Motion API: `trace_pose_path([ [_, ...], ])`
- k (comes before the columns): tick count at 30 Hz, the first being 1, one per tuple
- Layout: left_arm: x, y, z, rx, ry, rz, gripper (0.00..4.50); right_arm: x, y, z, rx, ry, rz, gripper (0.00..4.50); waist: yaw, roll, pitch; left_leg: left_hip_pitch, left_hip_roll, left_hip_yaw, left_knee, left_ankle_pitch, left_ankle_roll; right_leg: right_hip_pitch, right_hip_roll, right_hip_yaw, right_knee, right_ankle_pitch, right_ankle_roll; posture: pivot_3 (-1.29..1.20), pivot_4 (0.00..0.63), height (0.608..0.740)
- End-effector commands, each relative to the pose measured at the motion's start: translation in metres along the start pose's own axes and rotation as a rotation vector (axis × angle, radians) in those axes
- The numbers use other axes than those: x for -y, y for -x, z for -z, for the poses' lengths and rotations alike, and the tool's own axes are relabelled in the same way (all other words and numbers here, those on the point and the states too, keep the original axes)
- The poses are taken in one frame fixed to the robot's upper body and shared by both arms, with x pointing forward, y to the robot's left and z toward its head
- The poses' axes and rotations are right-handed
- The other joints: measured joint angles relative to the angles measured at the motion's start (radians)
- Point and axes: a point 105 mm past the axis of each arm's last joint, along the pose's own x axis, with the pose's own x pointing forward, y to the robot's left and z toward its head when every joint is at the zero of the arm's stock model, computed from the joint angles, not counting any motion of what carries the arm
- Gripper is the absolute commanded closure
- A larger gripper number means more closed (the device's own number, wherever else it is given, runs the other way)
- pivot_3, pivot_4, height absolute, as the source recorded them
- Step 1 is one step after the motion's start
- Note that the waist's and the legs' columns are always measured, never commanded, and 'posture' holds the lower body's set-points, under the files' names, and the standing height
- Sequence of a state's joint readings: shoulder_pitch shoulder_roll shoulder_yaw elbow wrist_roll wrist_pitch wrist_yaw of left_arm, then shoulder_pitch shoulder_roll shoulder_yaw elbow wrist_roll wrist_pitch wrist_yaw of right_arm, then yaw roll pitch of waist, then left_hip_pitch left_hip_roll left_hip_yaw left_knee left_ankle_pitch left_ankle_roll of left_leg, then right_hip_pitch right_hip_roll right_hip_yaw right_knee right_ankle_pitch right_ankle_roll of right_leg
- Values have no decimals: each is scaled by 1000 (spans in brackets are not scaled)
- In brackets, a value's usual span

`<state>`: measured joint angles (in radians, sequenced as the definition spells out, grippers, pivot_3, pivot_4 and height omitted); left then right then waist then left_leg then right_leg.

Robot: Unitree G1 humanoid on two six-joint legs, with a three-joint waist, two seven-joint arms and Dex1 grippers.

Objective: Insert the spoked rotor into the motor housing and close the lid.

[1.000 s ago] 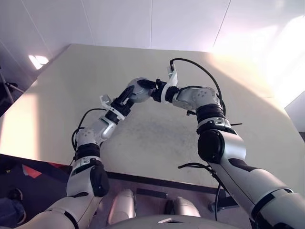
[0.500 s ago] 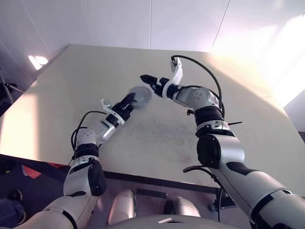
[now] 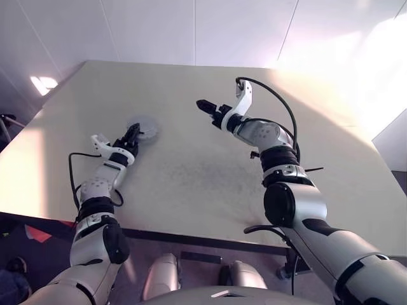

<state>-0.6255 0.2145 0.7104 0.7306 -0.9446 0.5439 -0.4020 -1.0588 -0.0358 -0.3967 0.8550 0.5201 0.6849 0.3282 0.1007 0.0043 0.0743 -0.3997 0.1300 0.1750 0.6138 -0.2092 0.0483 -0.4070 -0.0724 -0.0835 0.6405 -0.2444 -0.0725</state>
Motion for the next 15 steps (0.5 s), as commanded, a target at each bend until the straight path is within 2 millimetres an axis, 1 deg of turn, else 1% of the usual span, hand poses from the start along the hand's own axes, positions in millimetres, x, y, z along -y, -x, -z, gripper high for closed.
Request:
trace_pose_path([
  [1, 12, 2, -38, 141, -37, 8, 2406, -15, 0, -12, 31, 24, -50, 411, 2, 0, 0, 0, 0, 0, 0, 0, 0, 0, 0, 0, 0, 0, 0, 0, 0, 740],
  [3, 2, 7, -47, 178, -43, -52, 2406, -15, -1, -12, 27, 25, -49, 411, 2, -1, 0, 0, 0, 0, 1, 0, 0, 0, 0, 0, 0, 0, -1, 0, 0, 740],
  [5, -4, 10, -50, 186, -65, -77, 2406, -14, -2, -10, 15, 38, -43, 411, 3, -1, 0, 0, 0, 0, 1, -1, -1, 0, 0, 0, 0, 0, -1, 0, 0, 740],
  [7, -9, 12, -52, 190, -83, -107, 1666, -15, -2, -7, 4, 39, -45, 367, 4, -1, 0, 0, 0, 0, 2, -1, -2, 0, 0, 0, 0, 0, 0, 0, 0, 740],
  [9, -16, 15, -56, 209, -92, -148, 1107, -15, -3, -5, -4, 44, -50, 367, 5, -1, 0, 0, 0, 0, 2, -1, -2, 1, 0, 0, 0, 0, 0, 0, 0, 740],
  [10, -19, 17, -59, 219, -96, -170, 697, -16, -3, -5, -7, 49, -54, 367, 5, -1, 0, 0, 0, 0, 2, -1, -2, 1, 0, 0, 0, 0, 0, 0, 0, 740],
  [12, -22, 20, -66, 241, -108, -192, 61, -19, -3, -3, -20, 46, -72, 367, 3, -1, 0, 4, 0, 0, 2, -1, -3, 3, 0, 0, 1, 0, -1, 0, 0, 740],
  [15, -17, 25, -82, 282, -131, -180, 61, -19, -3, 2, -50, 35, -87, 367, -7, -2, 0, 10, 1, 0, 0, 0, -6, 8, 0, 0, 1, 0, -1, 0, 0, 740],
])
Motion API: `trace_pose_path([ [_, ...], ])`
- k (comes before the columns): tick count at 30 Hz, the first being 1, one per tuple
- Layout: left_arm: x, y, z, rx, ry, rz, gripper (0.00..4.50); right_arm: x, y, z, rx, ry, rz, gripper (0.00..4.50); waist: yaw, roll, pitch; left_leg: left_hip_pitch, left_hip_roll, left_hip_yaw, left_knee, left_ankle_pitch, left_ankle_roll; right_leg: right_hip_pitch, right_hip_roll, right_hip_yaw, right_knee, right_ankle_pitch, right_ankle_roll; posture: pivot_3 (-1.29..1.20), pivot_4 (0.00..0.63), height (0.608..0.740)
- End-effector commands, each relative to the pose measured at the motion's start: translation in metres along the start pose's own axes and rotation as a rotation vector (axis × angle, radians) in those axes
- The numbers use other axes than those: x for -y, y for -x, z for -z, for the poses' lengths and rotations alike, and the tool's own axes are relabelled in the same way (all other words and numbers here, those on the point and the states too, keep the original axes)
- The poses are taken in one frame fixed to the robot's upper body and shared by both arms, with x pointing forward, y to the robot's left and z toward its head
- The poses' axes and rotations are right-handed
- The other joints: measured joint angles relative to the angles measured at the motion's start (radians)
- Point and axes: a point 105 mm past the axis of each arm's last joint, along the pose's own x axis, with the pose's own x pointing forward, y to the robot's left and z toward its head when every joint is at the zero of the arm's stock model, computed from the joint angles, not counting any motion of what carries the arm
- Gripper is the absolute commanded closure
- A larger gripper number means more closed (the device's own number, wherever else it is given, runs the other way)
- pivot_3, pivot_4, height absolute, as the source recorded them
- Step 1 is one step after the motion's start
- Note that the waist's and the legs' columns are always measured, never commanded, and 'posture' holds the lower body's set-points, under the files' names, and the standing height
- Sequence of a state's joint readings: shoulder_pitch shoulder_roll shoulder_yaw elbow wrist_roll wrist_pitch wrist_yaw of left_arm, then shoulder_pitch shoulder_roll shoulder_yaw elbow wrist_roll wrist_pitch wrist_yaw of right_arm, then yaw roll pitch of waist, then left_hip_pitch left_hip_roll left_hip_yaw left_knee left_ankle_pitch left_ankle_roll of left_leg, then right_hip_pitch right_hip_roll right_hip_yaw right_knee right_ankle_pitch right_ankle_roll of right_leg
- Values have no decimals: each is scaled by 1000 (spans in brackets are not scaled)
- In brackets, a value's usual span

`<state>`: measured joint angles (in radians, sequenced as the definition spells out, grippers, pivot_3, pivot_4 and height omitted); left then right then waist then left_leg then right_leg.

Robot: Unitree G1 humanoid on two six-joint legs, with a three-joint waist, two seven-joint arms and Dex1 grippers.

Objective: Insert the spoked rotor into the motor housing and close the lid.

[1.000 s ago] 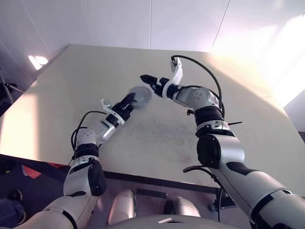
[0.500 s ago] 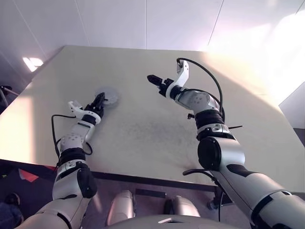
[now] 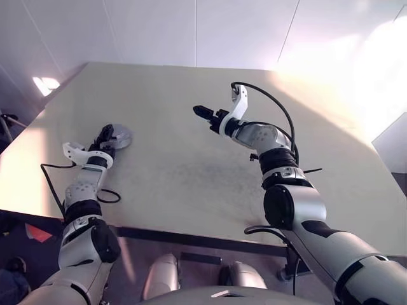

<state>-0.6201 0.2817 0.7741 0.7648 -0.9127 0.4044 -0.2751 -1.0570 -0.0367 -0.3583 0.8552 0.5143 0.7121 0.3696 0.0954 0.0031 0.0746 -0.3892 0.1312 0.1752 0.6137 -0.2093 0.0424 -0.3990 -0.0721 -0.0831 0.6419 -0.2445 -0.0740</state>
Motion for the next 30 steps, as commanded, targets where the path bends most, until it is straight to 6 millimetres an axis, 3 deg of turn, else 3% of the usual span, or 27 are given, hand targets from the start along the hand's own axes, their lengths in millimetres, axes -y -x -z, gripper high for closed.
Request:
trace_pose_path([
  [1, 5, 4, -40, 109, -58, 5, 61, -15, -1, -5, -9, 11, -60, 367, -2, -1, 0, 2, 0, 0, -1, 0, -1, 1, 0, 0, 0, 0, 0, 0, 0, 740],
  [7, 16, 8, -81, 188, -133, 23, 61, -20, -2, 3, -60, 31, -99, 367, 4, -2, 1, 3, 4, 0, -2, 2, -3, 1, 4, 0, 0, 1, -2, 0, 0, 740],
  [12, 23, 9, -82, 152, -239, 53, 61, -26, -2, 3, -47, 124, -129, 367, 14, -2, 1, 3, 4, 0, -1, 2, -3, 2, 4, 0, -1, 1, -2, 0, 0, 740],
  [18, 52, 7, -31, -67, -415, 217, 61, -29, 4, -9, 59, 283, -150, 367, 19, -2, 1, 4, 4, 0, -1, 2, -4, 4, 4, 0, -1, 1, -2, 0, 0, 740],
  [23, 94, 16, 13, -235, -519, 412, 61, -27, 24, -30, 158, 375, -186, 367, 25, -3, 1, 4, 4, 0, -1, 2, -4, 4, 4, 0, -1, 1, -2, 0, 0, 740],
  [27, 117, 26, 40, -337, -639, 531, 61, -10, 46, -40, 141, 514, -180, 367, 27, -3, 2, 5, 3, 0, -1, 2, -4, 5, 4, 0, -1, 1, -2, 0, 0, 740],
  [30, 115, 30, 68, -415, -812, 565, 61, 22, 64, -47, 88, 721, -63, 367, 28, -3, 2, 9, 3, 0, -1, 2, -4, 9, 4, 0, -2, 1, -2, 0, 0, 740],
])
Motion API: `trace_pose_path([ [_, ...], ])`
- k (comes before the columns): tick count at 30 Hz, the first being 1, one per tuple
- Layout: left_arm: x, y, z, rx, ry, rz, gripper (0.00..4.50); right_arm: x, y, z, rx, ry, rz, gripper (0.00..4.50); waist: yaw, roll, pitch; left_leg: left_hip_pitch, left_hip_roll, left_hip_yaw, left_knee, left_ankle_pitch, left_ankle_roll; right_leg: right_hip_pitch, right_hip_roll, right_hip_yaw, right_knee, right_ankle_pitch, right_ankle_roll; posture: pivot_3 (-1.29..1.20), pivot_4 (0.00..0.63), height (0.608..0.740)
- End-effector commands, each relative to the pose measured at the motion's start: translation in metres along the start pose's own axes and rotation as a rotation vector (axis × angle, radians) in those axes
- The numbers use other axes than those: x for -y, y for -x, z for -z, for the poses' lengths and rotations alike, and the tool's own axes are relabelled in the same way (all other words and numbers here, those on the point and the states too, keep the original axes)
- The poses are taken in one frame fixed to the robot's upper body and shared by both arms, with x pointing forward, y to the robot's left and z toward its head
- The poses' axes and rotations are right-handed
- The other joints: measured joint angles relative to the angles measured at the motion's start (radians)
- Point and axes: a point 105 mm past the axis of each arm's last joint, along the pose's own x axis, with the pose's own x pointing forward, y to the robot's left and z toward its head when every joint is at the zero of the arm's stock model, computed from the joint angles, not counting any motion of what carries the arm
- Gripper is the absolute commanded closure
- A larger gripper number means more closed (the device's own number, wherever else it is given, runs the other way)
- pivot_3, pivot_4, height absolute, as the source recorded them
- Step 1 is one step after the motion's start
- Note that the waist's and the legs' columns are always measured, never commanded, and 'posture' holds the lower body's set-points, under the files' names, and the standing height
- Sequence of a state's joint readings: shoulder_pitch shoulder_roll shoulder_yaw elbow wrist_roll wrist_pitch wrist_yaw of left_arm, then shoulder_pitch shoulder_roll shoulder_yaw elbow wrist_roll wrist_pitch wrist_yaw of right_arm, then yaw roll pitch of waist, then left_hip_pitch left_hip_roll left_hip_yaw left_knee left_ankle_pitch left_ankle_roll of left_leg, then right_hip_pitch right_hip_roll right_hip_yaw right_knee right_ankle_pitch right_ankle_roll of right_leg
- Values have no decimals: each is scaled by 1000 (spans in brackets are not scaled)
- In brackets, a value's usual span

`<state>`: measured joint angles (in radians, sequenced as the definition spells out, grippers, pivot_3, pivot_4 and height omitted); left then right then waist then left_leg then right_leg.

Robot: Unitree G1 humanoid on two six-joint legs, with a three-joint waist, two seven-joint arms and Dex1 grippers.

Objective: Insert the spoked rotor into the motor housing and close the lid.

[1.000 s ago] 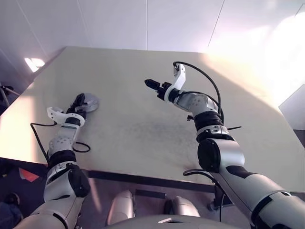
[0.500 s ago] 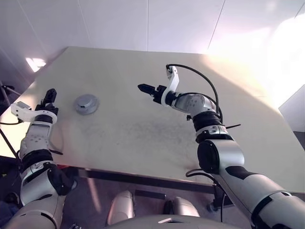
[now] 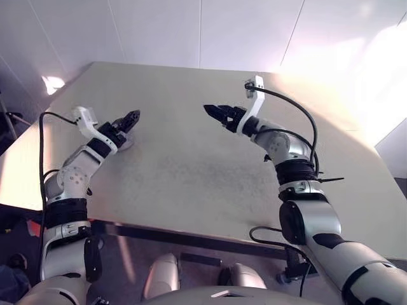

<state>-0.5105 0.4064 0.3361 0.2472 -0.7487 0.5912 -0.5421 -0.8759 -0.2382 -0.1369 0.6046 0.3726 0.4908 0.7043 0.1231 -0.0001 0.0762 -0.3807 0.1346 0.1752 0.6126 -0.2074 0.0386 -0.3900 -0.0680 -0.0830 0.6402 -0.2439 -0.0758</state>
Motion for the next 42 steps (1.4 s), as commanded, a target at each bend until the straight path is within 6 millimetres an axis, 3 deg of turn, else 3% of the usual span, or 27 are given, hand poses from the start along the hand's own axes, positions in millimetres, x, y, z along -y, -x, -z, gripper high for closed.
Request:
trace_pose_path([
  [1, 21, -9, 18, -99, -214, 67, 61, 23, 20, -8, -54, 272, 59, 367, 0, 0, 0, 1, 0, 0, 0, 0, 0, 1, 0, 0, 0, 0, 0, 0, 0, 740],
  [6, 39, -11, 57, -238, -285, 187, 61, 53, 44, 3, -152, 386, 128, 367, -4, 0, 0, 2, 0, 0, 0, 0, 1, 2, 0, 0, -1, 0, 0, 0, 0, 740],
  [12, 43, -15, 77, -305, -338, 231, 61, 52, 45, 12, -174, 417, 96, 367, -9, 1, 0, 1, 0, 0, 1, -1, 3, 1, 1, 0, 0, 0, -1, 0, 0, 740],
  [17, 43, -19, 80, -297, -350, 221, 61, 46, 42, 20, -179, 427, 68, 367, -8, 1, 0, 1, 0, 0, 2, -1, 6, 2, 1, 0, -1, 0, -1, 0, 0, 740],
  [42, 45, -21, 80, -298, -366, 226, 61, 36, 36, 21, -142, 418, 44, 367, -2, 1, 0, 1, 0, 0, 3, -1, 6, 2, 0, 0, 0, 0, -1, 0, 0, 740],
])
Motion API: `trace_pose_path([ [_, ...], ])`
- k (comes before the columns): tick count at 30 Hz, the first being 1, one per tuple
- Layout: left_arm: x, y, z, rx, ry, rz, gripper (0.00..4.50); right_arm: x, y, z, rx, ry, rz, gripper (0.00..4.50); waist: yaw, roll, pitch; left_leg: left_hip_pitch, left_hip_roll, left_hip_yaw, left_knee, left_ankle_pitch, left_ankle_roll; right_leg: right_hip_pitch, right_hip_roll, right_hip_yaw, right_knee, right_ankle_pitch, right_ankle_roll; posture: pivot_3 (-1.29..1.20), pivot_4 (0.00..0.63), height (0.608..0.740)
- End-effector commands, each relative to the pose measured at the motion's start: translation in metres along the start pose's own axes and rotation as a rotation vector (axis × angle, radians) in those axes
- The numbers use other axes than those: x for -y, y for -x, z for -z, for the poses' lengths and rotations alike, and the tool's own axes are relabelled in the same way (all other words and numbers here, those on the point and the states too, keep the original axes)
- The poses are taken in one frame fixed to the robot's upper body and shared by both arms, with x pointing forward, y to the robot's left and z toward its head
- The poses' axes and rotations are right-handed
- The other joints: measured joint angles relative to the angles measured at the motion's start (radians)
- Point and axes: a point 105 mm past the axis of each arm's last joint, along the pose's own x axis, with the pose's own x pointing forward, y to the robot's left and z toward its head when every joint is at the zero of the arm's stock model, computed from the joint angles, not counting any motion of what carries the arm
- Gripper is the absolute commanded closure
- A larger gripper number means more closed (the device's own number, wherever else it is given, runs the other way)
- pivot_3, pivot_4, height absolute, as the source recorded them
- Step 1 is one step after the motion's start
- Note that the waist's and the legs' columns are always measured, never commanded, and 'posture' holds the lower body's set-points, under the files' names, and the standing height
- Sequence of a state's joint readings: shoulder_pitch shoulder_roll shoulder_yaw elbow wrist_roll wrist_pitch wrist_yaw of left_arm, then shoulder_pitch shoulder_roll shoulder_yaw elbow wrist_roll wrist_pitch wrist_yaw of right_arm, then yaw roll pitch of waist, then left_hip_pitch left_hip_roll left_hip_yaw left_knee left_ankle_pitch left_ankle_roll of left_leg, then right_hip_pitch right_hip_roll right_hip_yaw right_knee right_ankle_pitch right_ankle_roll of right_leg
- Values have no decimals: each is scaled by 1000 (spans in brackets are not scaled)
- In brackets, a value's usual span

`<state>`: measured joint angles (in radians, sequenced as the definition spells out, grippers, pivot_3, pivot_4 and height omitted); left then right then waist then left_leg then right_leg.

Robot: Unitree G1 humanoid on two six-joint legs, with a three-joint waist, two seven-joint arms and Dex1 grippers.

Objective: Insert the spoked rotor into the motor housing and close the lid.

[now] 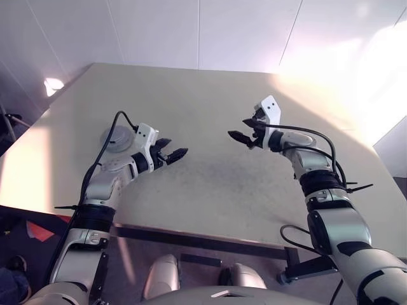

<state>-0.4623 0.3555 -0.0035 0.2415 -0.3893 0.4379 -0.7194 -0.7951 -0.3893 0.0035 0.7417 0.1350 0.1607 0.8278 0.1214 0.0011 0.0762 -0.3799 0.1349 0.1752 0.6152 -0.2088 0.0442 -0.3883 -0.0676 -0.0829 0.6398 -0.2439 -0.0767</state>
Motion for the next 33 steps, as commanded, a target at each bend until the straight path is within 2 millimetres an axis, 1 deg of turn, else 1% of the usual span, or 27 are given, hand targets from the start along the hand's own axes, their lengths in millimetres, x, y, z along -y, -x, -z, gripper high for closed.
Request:
trace_pose_path([
  [1, 0, 0, -14, 44, -35, 4, 61, 1, 2, -17, 61, 41, 5, 367, 0, 0, 0, 0, 0, 0, 0, 0, 0, 0, 0, 0, 0, 0, 0, 0, 0, 740],
  [7, 1, -1, -14, 44, -35, 1, 61, -2, -1, -16, 62, 56, 4, 367, -1, 0, 0, 0, 0, 0, 0, 0, 0, 0, 0, 0, 0, 0, 0, 0, 0, 740],
  [12, 1, -2, -14, 43, -37, 3, 61, 1, 1, -16, 65, 55, 16, 367, 0, 0, 0, 0, 0, 0, 0, 0, 0, 0, 0, 0, 0, 0, 0, 0, 0, 740],
  [16, 0, -2, -16, 45, -40, 3, 61, -1, -1, -16, 64, 61, 13, 367, 0, 0, 0, 0, 0, 0, 0, 0, 0, 0, 0, 0, 0, 0, 0, 0, 0, 740],
  [33, 1, -2, -14, 47, -40, 6, 61, 0, -3, -18, 66, 84, 15, 367, 0, 0, 0, 0, 0, 0, 0, 0, 0, 0, 0, 0, 0, 0, 0, 0, 0, 740],
])
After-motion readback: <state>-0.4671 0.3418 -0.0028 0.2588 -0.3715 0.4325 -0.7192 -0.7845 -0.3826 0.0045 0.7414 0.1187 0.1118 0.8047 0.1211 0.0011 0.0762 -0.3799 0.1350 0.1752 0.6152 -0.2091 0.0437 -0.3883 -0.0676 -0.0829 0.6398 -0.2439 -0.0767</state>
